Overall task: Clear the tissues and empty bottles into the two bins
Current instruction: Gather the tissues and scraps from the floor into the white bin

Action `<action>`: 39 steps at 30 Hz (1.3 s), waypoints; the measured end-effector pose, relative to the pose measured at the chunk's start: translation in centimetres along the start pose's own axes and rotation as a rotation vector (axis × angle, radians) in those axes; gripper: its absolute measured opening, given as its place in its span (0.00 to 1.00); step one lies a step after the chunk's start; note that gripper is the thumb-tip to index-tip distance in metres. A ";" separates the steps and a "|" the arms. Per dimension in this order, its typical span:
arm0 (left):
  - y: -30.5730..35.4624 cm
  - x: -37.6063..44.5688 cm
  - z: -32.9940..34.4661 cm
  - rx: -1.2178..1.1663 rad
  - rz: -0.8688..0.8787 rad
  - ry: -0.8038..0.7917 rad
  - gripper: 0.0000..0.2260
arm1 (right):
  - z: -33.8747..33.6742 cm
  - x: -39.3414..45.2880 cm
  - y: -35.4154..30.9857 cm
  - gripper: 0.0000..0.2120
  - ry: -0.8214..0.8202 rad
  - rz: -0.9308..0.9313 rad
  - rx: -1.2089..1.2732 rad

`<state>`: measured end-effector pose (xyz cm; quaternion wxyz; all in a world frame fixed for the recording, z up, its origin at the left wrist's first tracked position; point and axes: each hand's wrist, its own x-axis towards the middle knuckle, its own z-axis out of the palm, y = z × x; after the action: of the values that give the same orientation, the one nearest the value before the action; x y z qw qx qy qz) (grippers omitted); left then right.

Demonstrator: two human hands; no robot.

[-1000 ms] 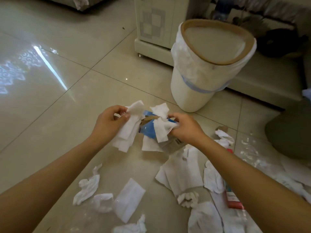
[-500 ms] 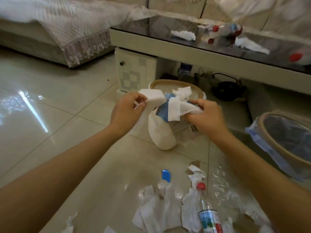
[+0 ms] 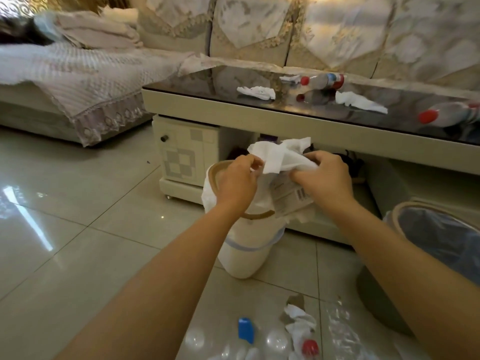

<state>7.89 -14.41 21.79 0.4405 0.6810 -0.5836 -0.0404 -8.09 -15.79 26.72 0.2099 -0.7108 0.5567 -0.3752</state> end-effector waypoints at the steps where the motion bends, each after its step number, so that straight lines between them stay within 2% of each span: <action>1: -0.5 -0.1 0.4 0.061 -0.009 -0.048 0.09 | 0.5 0.2 0.2 0.19 -0.003 0.010 -0.008; 3: -1.3 -0.4 0.9 0.155 -0.045 -0.113 0.11 | 1.4 0.7 0.6 0.18 -0.007 0.036 -0.017; 8: -3.4 -0.9 0.5 0.239 -0.096 -0.042 0.12 | 4.0 2.5 0.1 0.18 -0.011 0.090 0.032; 10: -4.2 -0.9 -0.1 0.303 -0.107 -0.052 0.12 | 5.1 3.4 -0.5 0.23 -0.037 0.105 0.076; 13: -5.3 -1.2 -0.6 0.357 -0.113 -0.106 0.13 | 6.6 4.0 -0.5 0.33 -0.162 0.166 0.051; 15: -5.9 -1.5 -0.7 0.362 -0.077 -0.123 0.14 | 7.3 3.5 0.1 0.32 -0.182 0.077 -0.085; 19: -6.1 -2.6 -0.5 0.359 0.013 -0.126 0.16 | 7.5 1.1 1.4 0.28 -0.152 -0.220 -0.348; 25: -4.9 -6.1 0.0 0.335 0.195 -0.127 0.15 | 6.7 -3.6 3.2 0.22 -0.123 -0.381 -0.404; 32: -4.1 -12.9 0.7 0.321 0.305 -0.206 0.17 | 3.3 -10.3 8.4 0.22 -0.195 -0.485 -0.509; 35: -4.1 -16.3 1.5 0.305 0.273 -0.256 0.17 | 1.7 -13.7 11.1 0.22 -0.247 -0.494 -0.584; 39: -4.3 -20.4 3.3 0.273 0.247 -0.418 0.18 | 0.8 -17.9 14.5 0.21 -0.340 -0.435 -0.647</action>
<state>2.81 0.44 7.63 0.2162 0.6346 -0.7405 -0.0467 -18.38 -3.10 10.46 -0.0194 -0.8926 0.4404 -0.0940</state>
